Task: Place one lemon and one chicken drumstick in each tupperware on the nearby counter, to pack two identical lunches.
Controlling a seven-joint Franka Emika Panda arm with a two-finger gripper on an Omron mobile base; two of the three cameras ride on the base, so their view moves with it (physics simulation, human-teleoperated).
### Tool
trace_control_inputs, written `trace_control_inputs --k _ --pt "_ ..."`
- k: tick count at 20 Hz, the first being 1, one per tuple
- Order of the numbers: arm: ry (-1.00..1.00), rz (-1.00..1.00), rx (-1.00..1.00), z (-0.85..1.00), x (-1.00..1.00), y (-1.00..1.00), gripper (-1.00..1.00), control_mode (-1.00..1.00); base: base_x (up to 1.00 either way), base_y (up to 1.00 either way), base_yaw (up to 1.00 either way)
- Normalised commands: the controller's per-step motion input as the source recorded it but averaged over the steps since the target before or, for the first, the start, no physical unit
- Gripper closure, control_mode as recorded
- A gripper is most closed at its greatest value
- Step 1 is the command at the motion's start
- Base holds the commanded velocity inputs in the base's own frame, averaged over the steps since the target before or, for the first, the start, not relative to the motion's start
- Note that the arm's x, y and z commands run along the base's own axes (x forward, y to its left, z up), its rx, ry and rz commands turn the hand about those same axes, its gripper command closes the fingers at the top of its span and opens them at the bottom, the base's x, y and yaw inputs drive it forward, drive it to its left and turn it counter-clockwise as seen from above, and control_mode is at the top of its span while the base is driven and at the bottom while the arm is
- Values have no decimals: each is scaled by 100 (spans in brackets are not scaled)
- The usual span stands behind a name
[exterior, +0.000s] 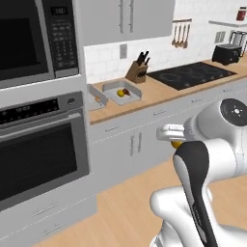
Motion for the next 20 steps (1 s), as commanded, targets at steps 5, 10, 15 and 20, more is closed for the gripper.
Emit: trace_control_inputs --k 5,10,15,20 --pt "0 0 0 0 0 0 100 100 100 -60 -3" --pt "0 0 0 0 0 0 100 100 100 -63 17" --pt "0 0 0 0 0 0 100 100 100 -58 28" --pt "0 0 0 0 0 0 100 100 93 -69 -8"
